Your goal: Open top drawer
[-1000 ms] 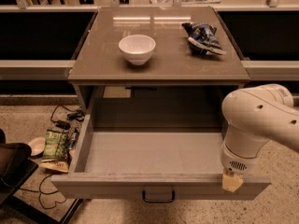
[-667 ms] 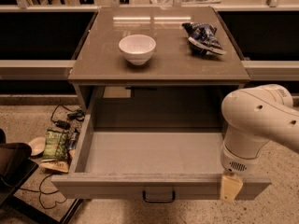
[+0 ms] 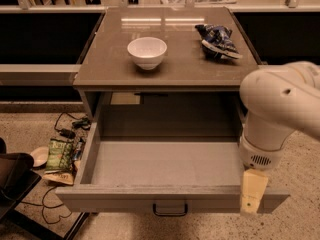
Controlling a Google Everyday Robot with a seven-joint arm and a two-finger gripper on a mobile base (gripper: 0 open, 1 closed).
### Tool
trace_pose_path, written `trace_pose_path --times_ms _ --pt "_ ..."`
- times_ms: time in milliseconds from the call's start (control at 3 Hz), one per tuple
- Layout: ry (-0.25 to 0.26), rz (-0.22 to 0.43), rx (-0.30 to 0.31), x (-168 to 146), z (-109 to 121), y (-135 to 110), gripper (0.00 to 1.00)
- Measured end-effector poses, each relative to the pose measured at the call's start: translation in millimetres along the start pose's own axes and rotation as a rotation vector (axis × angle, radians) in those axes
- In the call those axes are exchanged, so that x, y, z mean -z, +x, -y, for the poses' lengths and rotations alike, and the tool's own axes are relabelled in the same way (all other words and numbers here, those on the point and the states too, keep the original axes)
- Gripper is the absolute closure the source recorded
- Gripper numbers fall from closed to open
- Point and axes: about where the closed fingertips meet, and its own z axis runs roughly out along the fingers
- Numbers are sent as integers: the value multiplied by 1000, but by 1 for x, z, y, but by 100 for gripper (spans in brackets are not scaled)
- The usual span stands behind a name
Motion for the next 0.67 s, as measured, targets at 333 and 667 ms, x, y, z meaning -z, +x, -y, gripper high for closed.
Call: trace_pose_path --times_ms 333,667 --pt "60 23 66 79 9 7 0" --pt "100 107 132 163 26 33 0"
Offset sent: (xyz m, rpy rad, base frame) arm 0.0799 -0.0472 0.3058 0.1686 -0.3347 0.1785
